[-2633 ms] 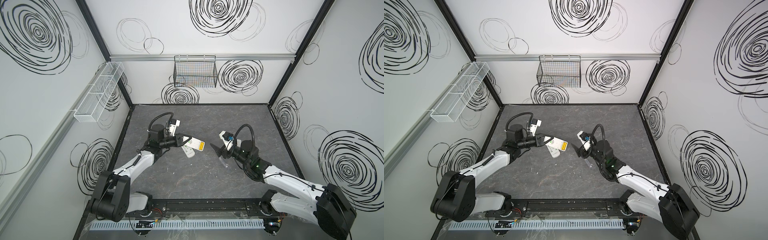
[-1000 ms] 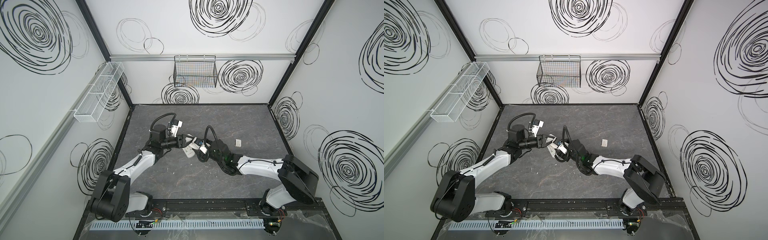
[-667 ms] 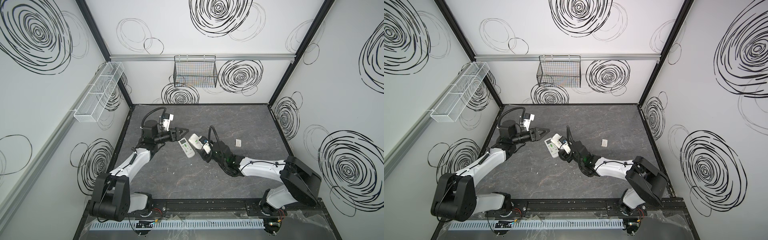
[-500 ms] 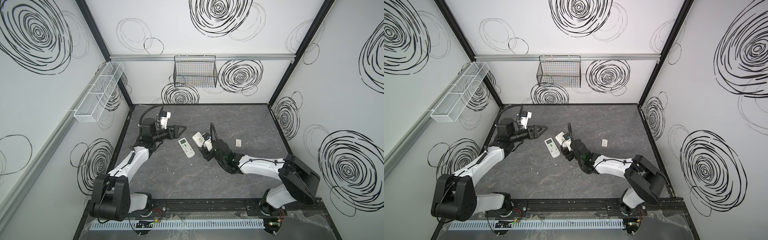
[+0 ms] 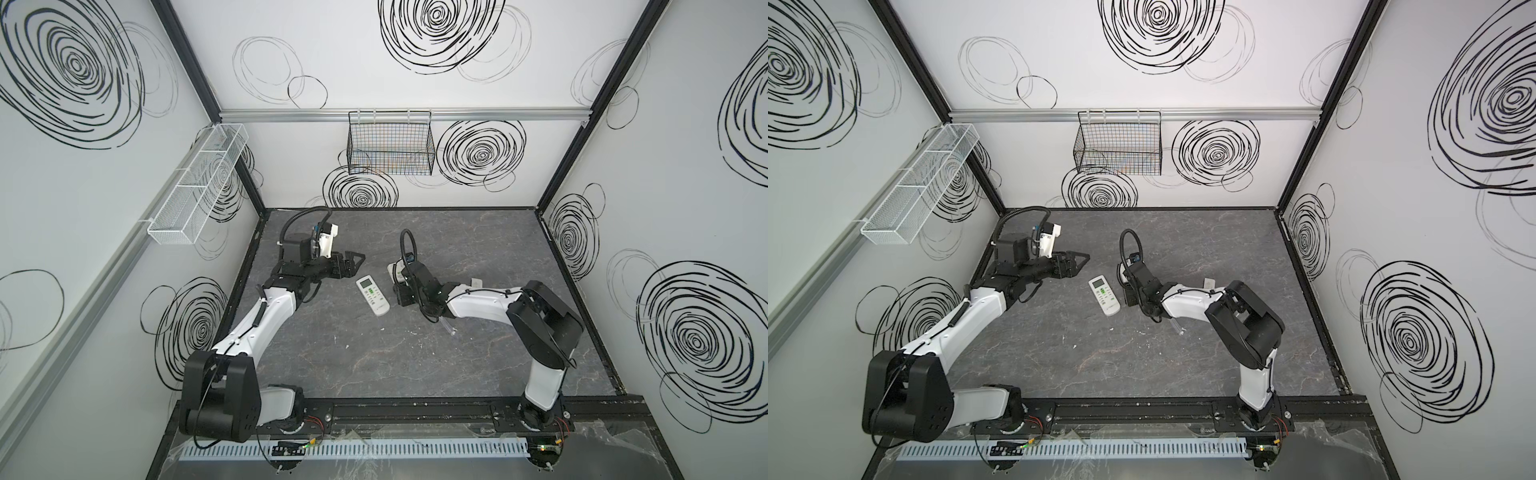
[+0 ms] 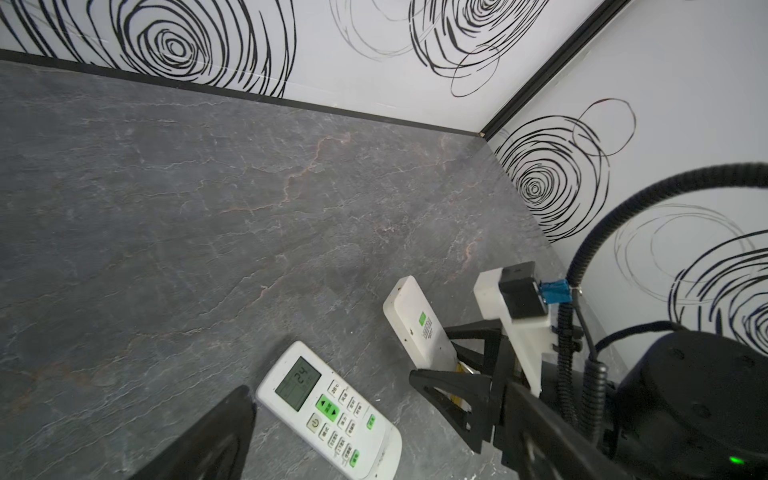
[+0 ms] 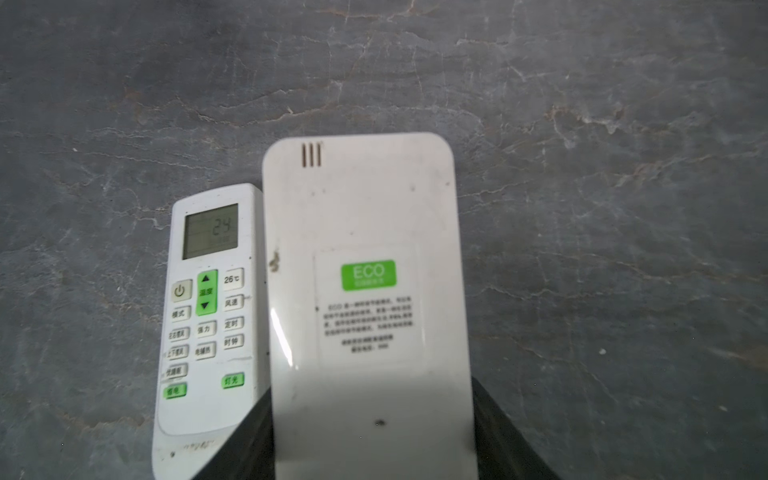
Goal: Unload the batteries from the remote control
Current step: 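Set the remote on the table batteries up and open the right gripper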
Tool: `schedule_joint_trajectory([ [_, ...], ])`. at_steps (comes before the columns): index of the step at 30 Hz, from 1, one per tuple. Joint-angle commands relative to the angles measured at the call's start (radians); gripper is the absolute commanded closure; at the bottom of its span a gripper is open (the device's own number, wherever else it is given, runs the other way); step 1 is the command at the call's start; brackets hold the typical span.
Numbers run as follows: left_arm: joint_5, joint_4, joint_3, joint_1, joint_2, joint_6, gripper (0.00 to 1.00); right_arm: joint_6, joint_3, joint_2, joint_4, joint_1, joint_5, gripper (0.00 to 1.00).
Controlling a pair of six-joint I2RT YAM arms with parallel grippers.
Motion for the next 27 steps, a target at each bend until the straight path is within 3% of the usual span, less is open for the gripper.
schedule_joint_trajectory([
  [1,-0.039,-0.015,0.025,0.001,-0.025,0.057,0.04,0.056,0.059,0.024,-0.073,0.0,0.051,0.67],
  [17,0.002,0.023,0.007,-0.011,-0.016,0.037,0.04,0.071,0.059,0.097,-0.117,0.013,0.14,0.54],
  [24,0.005,0.022,0.01,-0.01,-0.013,0.033,0.04,0.017,0.059,0.044,-0.109,0.014,0.12,0.35],
  [27,0.005,0.024,0.01,-0.01,-0.012,0.034,0.04,-0.003,0.034,-0.031,-0.073,-0.02,0.054,0.31],
])
